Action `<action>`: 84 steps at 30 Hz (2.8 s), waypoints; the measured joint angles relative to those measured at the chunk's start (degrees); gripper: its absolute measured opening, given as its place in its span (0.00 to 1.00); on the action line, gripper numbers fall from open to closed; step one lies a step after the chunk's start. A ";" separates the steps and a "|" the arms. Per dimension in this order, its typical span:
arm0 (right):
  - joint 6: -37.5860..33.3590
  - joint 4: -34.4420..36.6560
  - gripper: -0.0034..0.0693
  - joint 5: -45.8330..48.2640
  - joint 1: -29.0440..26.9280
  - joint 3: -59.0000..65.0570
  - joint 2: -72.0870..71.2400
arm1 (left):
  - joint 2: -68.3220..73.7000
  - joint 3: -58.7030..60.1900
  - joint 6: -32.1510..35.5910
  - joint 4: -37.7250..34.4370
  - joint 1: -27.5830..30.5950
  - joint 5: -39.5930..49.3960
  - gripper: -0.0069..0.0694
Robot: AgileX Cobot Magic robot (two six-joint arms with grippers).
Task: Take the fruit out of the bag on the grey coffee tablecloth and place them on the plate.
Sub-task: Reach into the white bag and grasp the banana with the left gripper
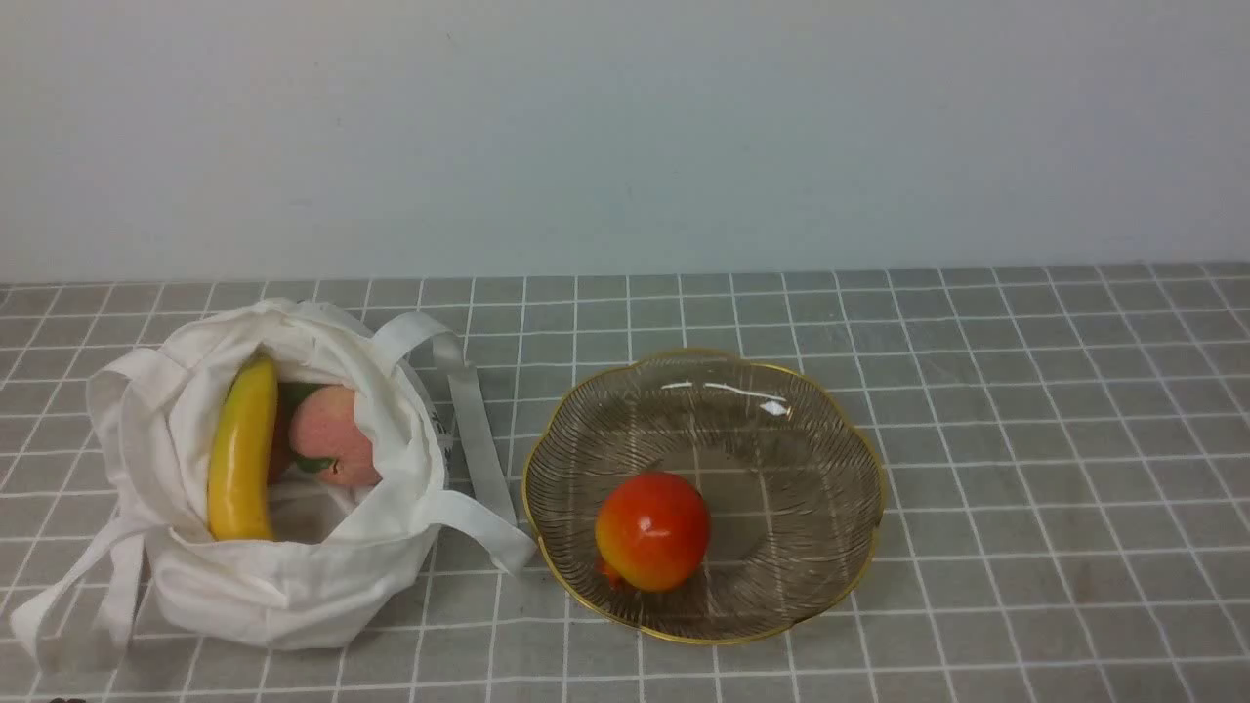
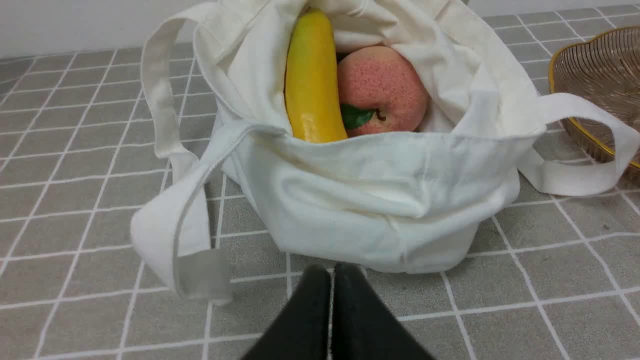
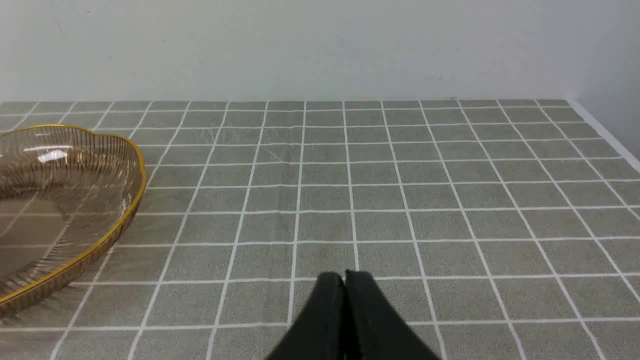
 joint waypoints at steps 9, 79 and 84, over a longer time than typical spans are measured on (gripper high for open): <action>0.00 0.00 0.02 0.00 0.00 0.00 0.00 | 0.00 0.00 0.00 0.00 0.00 0.00 0.08; 0.00 0.00 0.02 0.00 0.00 0.00 0.00 | 85.94 -60.56 -3.72 -1.10 0.00 22.36 0.08; 0.00 0.00 0.02 0.00 0.00 0.00 0.00 | 89.13 -60.63 -5.03 0.92 0.00 21.46 0.16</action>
